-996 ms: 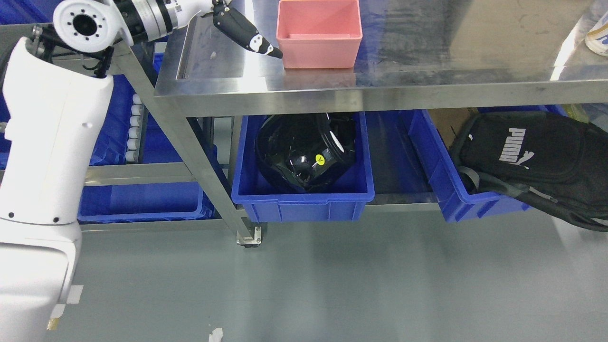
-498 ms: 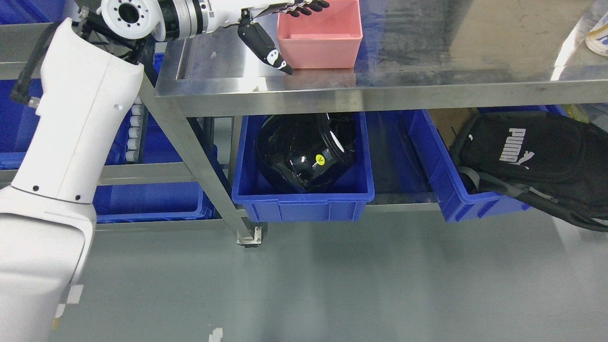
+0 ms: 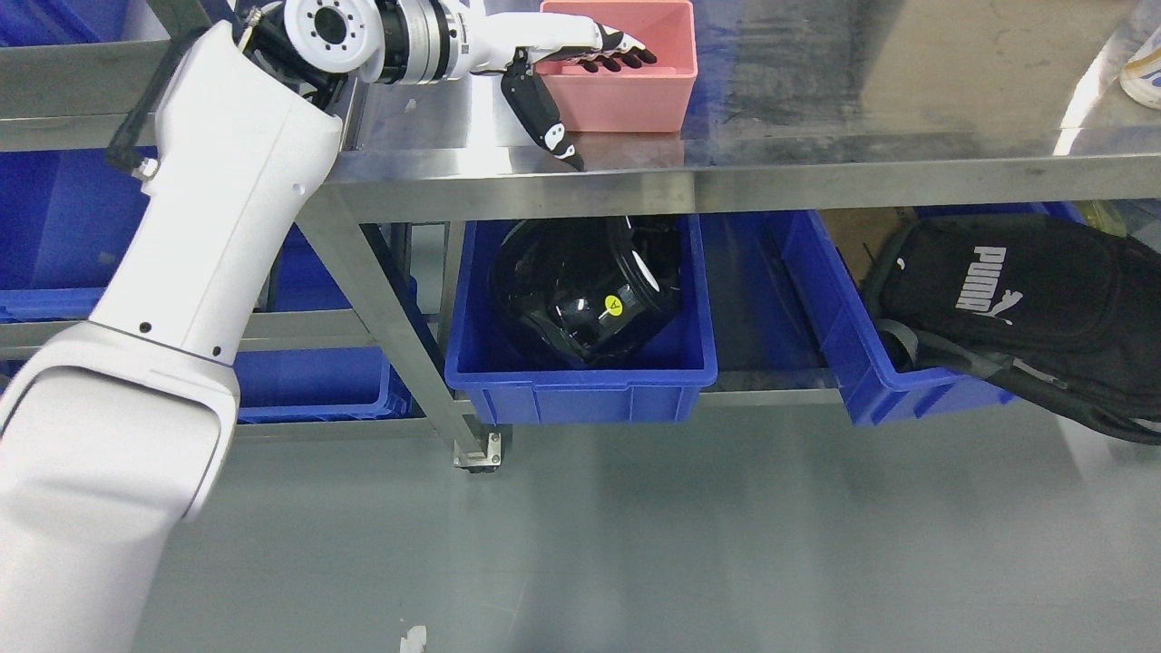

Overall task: Place storage box into left shelf container
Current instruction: 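Reach the left hand over the near rim of the pink box, then grip the pink box rim with the left hand and lift it off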

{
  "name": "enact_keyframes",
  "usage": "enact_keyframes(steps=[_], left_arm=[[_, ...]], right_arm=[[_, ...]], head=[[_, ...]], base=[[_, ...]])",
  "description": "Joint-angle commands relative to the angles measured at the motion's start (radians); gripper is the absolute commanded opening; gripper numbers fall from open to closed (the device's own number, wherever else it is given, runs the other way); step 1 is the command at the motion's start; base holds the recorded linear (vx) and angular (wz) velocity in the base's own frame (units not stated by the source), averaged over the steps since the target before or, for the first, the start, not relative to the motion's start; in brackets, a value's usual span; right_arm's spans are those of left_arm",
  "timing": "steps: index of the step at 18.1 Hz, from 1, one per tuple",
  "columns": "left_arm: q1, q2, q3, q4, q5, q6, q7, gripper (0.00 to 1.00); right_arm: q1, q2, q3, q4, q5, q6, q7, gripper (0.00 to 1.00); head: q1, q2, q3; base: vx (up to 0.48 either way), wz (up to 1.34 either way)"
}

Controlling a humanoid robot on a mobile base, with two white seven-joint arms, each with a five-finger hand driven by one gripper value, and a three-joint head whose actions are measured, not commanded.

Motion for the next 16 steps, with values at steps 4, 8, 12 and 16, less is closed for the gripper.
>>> enact_keyframes(steps=[4,8,12,16], left_arm=[[-0.011,-0.084,0.021,0.172,-0.075,0.006,-0.005,0.85],[-0.008,-0.084,0.092,0.184,-0.089,0.001,-0.004,0.68],[-0.006,-0.084,0.185,0.184,-0.089,-0.014,0.019,0.41],[-0.008,-0.084,0.305,0.182,-0.089,-0.089,0.012,0.03]], right_arm=[[-0.006,-0.017,-0.003,-0.017,-0.002,-0.001,0.004,1.0],[-0.006,-0.017,-0.003,-0.017,-0.002,-0.001,0.004,1.0],[-0.006,-0.017,-0.003,-0.017,-0.002,-0.001,0.005,1.0],[-0.006,-0.017,-0.003,-0.017,-0.002,-0.001,0.005,1.0]], head=[[0.0,0.0,0.0],[0.0,0.0,0.0],[0.0,0.0,0.0],[0.0,0.0,0.0]], base=[[0.004,0.07],[0.005,0.13],[0.006,0.03],[-0.01,0.0]])
